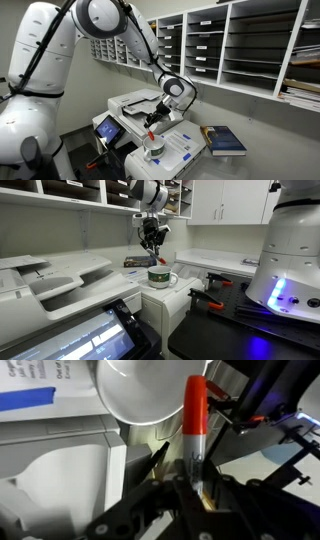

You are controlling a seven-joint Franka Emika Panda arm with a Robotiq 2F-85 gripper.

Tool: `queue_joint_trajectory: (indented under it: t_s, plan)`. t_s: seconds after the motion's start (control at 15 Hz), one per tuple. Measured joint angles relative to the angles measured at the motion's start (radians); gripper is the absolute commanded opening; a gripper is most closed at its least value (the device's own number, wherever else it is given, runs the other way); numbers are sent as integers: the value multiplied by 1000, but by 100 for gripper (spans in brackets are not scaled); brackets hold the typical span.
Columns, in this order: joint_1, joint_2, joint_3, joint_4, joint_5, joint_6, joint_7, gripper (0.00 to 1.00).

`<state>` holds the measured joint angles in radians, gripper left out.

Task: Put the marker inside the mug cup

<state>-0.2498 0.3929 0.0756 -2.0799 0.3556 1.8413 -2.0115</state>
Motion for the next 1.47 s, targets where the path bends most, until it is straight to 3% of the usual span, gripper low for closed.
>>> queue_joint_trajectory:
  t_s: [0.47, 0.53, 0.67, 1.07, 1.47]
  plan:
    - [1, 48, -42, 0, -3, 33, -7, 7]
    - [1, 51, -46, -1, -5, 45, -7, 48]
    - [1, 53, -48, -7, -15, 90, -7, 56]
    - [15, 52, -47, -28, -37, 189, -6, 100]
    - [46, -37, -61, -62, -186, 232, 140, 100]
